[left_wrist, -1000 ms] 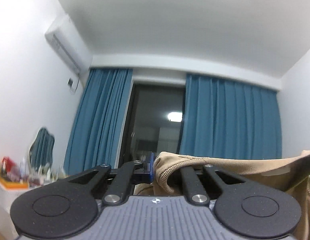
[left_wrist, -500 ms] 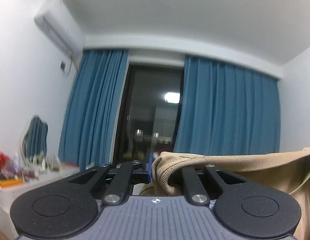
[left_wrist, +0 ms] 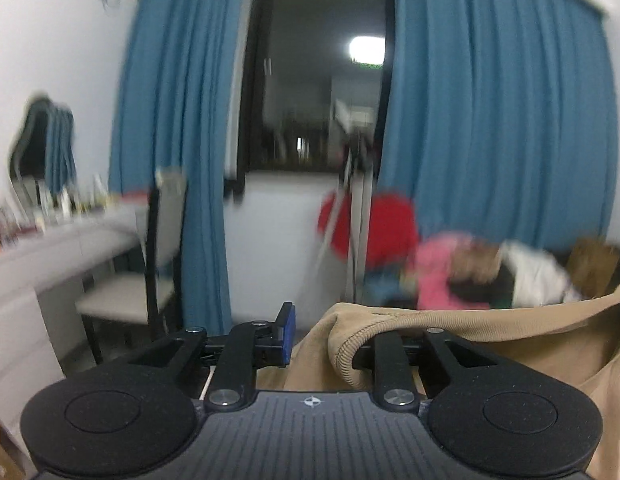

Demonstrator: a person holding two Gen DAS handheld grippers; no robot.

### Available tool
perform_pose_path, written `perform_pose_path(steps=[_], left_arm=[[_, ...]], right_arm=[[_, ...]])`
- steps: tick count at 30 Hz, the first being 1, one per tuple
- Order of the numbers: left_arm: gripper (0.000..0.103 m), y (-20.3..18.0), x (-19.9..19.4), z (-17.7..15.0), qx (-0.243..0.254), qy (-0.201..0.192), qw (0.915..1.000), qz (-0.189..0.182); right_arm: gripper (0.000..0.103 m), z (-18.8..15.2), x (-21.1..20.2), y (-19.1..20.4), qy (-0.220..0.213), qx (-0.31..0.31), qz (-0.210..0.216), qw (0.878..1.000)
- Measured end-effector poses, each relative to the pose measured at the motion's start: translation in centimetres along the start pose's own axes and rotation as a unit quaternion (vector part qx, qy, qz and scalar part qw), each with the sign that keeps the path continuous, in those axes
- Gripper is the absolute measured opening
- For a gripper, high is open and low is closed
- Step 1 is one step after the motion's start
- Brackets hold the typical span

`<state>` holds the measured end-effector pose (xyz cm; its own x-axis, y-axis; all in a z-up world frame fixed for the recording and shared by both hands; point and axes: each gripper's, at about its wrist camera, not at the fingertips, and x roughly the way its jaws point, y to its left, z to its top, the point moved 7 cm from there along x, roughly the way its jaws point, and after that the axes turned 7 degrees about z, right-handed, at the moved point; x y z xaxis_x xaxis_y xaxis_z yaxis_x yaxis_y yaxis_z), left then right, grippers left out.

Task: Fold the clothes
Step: 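Raise the held T-shirt high with both grippers to unfold it, then lay the T-shirt flat on the bedspread and open both grippers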

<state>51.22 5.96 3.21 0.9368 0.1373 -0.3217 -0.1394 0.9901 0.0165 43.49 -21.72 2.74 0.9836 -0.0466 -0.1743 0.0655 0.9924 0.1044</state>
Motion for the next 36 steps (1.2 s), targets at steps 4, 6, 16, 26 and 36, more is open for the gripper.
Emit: perform_pose_path(steps=[4,6,16,26,36], left_arm=[[0.029,-0.7,8.9,-8.7,0.021,0.088,0.9959,-0.002],[0.029,-1.4,11.9,-11.8,0.046,0.124,0.9910,-0.022],[0.103,-4.7,12.5,-15.7,0.228,0.211,0.9499,-0.033],[0.103,-3.2,-2.6,-12.7,0.199,0.157,0.9654,-0.062],[0.102,6.1,-19.6,-15.5,-0.052,0.155,0.9819,-0.095]], right_arm=[[0.033,-8.4,7.4,-1.1,0.095,-0.004,-0.002,0.995],[0.034,-11.9,9.9,-1.1,0.153,-0.006,0.002,0.988],[0.088,-15.8,9.2,4.7,0.297,-0.112,0.108,0.942],[0.088,-9.4,-5.6,4.4,0.216,-0.014,0.142,0.966],[0.087,-9.9,-22.6,-0.6,0.141,0.098,0.138,0.975]])
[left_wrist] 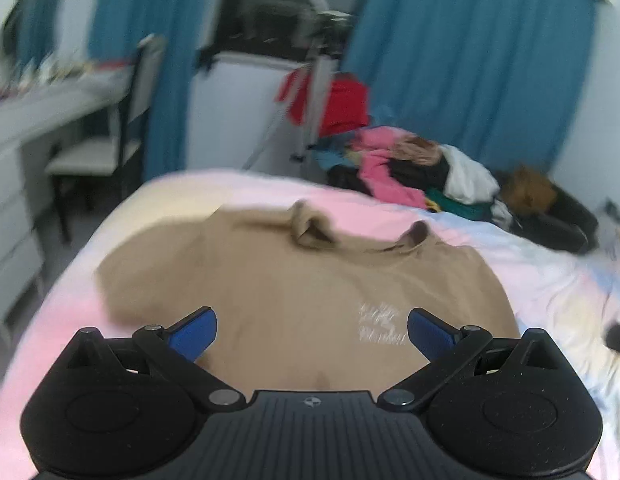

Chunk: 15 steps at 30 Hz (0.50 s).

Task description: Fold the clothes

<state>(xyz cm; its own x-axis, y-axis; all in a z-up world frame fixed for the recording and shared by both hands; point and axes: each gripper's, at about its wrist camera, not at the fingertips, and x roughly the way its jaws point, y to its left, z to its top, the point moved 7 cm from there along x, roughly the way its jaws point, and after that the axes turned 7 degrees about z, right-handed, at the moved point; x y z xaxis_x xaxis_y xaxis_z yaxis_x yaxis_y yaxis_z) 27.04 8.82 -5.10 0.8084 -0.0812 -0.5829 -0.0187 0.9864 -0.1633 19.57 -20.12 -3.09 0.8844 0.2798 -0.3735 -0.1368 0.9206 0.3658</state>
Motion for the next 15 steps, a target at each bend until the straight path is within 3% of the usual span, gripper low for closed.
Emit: perform_pose_path(steps=[5,10,15], left_arm=[[0.102,6.0,-1.9,-0.8,-0.130,0.026,0.9910,0.020],[0.100,10.3,-0.4,-1.3,-0.254,0.063,0.9650,0.021],[0.092,12.6,5.0,-1.8,-0.333,0.069,0.9402,0.018]], right_arm=[[0.087,-1.2,-4.2,-1.6,-0.026,0.037,-0.001,0.999],[0.088,-2.9,-4.8,-4.8,-0.041,0.101,-0.006,0.994],[0.088,-5.1,-1.6,-8.0,-0.022,0.166,-0.005,0.986]])
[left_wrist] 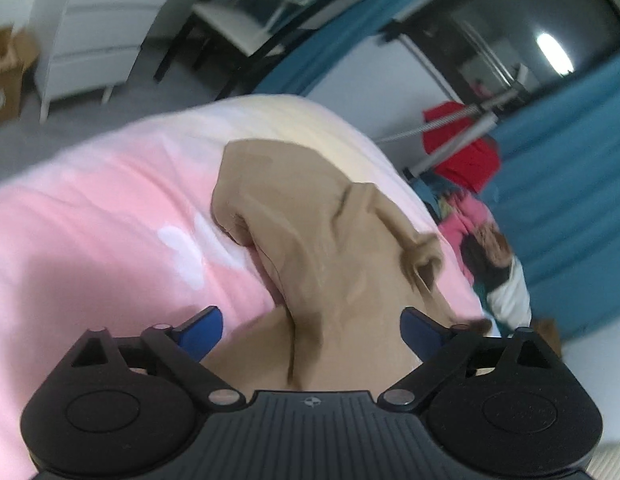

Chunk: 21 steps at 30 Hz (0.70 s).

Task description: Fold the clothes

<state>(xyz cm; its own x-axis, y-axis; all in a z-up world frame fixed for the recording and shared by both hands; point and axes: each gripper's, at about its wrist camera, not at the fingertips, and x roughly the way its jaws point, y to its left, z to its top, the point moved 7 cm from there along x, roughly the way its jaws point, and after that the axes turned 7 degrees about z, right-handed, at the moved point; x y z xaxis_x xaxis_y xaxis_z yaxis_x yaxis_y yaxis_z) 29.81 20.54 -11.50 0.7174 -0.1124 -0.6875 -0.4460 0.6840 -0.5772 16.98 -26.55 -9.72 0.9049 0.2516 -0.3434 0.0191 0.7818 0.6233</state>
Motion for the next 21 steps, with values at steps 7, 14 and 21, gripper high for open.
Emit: perform_pose_path(steps=[7,14,21], left_arm=[[0.078,0.7,8.1,2.9,-0.065,-0.043,0.9970,0.002],[0.008,-2.5,8.1,7.4,0.088,-0.154,0.9831,0.045],[0.007,-5.8,8.4,9.6,0.294,-0.162,0.9296,0.151]], right_arm=[[0.088,-0.3,4.3,-2.0,0.008,-0.002,-0.006,1.000],[0.088,0.6,6.8,-3.2,-0.001,-0.008,-0.030,1.000],[0.088,1.0,6.1,-2.4,-0.021,-0.046,-0.042,0.998]])
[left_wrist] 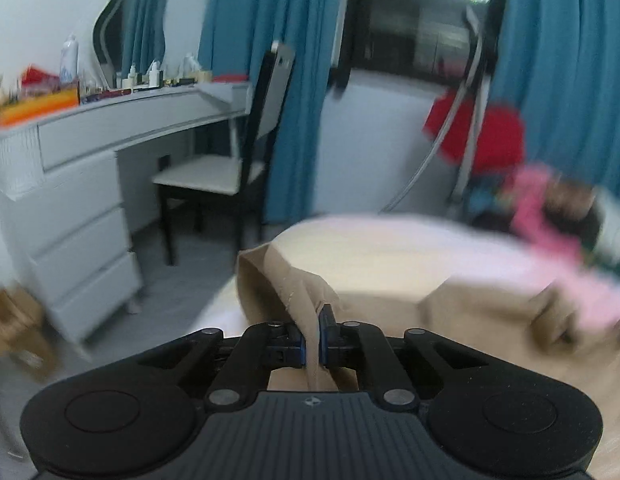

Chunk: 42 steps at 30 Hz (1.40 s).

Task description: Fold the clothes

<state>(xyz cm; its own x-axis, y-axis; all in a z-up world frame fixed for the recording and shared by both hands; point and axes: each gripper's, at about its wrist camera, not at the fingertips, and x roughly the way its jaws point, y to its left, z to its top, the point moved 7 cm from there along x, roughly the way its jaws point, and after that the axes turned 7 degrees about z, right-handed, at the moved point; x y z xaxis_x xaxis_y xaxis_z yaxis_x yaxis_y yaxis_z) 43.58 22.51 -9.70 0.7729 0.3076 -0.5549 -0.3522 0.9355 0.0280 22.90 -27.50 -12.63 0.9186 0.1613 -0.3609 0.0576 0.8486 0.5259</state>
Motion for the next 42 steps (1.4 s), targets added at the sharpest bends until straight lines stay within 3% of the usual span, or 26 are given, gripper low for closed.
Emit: perform_pose_path(steps=[3,5,6,8,10,13,17,22,27,30,34,42], left_arm=[[0.015,0.0,0.3,-1.1,0.008,0.010,0.9999,0.009],[0.029,0.0,0.0,-1.8,0.001,0.007,1.0000,0.006],[0.044,0.1,-0.6,-1.9,-0.002,0.002,1.0000,0.009],[0.051,0.5,-2.1,-1.8,0.004,-0.006,1.0000,-0.003],[0.067,0.8,-3.7,-1.7,0.007,-0.013,0.9998,-0.015],[0.080,0.6,-9.2,-1.6,0.014,-0.047,0.9983,-0.033],[0.085,-1.4,-18.0,-3.3,0.049,-0.081,0.9940,-0.055],[0.099,-4.6,-28.3,-7.0,0.070,-0.108,0.9877,-0.088],[0.103,-6.9,-35.3,-12.2,0.068,-0.122,0.9818,-0.129],[0.103,-7.0,-37.3,-15.0,0.082,-0.132,0.9765,-0.149],[0.103,-6.5,-37.1,-17.1,0.064,-0.119,0.9774,-0.163],[0.103,-6.4,-35.6,-17.4,0.056,-0.120,0.9780,-0.161]], right_arm=[[0.088,0.3,-0.2,0.5,-0.011,-0.026,-0.007,1.000],[0.088,0.3,-0.2,0.8,-0.013,-0.039,-0.007,0.999],[0.088,0.1,-0.2,1.1,-0.012,-0.046,-0.004,0.999],[0.087,-0.2,-0.2,1.7,-0.011,-0.060,0.002,0.998],[0.087,-0.4,-0.3,2.4,-0.012,-0.078,0.009,0.997],[0.087,-0.5,-0.9,3.5,-0.023,-0.102,0.020,0.994],[0.086,-0.6,-2.0,4.6,-0.036,-0.121,0.032,0.992],[0.074,-0.6,-3.7,5.3,-0.045,-0.129,0.043,0.990],[0.070,-0.9,-5.8,5.7,-0.045,-0.130,0.049,0.989],[0.069,-1.8,-7.1,5.7,-0.034,-0.125,0.045,0.990],[0.069,-2.9,-8.3,5.6,-0.020,-0.122,0.043,0.991],[0.065,-3.5,-7.8,4.8,-0.005,-0.127,0.017,0.992]])
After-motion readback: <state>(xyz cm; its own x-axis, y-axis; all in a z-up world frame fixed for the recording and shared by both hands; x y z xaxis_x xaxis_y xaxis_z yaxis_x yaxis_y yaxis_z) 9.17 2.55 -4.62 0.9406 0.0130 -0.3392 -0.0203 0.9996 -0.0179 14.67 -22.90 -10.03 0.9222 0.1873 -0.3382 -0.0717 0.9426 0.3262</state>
